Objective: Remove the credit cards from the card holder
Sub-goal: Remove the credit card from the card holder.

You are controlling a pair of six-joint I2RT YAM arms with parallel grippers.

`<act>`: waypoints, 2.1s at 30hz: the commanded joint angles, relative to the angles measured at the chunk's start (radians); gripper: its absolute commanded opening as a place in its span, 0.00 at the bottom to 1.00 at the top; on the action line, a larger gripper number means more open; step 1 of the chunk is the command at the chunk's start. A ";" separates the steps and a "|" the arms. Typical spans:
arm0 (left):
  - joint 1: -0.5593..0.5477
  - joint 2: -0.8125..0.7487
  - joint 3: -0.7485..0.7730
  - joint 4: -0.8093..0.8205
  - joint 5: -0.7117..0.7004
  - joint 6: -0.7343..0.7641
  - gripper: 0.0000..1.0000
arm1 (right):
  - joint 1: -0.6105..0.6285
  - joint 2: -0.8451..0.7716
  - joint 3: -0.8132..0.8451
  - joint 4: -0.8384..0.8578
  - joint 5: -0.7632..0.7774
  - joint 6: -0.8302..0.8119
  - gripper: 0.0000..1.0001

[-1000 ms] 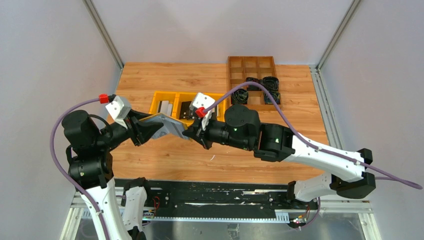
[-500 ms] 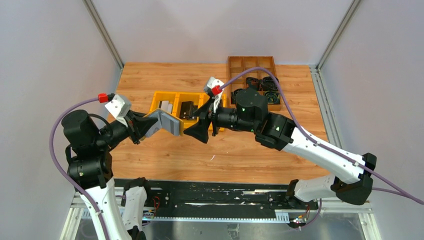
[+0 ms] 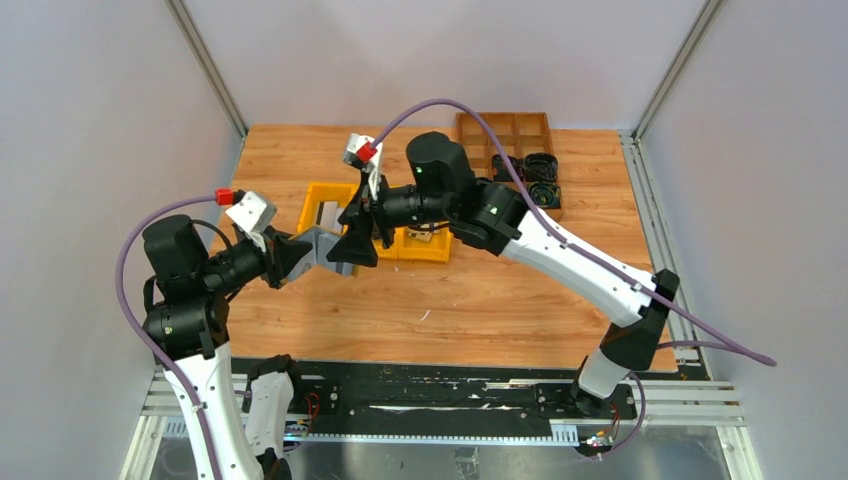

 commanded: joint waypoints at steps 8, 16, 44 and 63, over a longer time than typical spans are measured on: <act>-0.004 0.005 0.008 -0.033 0.074 0.058 0.05 | 0.011 0.107 0.076 -0.196 -0.005 -0.160 0.82; -0.003 0.011 0.000 -0.048 0.136 0.059 0.07 | 0.009 0.152 0.106 -0.207 -0.053 -0.157 0.52; -0.005 -0.035 -0.060 -0.050 0.032 0.004 0.85 | -0.136 -0.122 -0.346 0.343 -0.238 0.357 0.00; -0.002 0.120 0.042 -0.059 0.372 -0.280 0.79 | -0.152 -0.198 -0.502 0.584 -0.325 0.480 0.00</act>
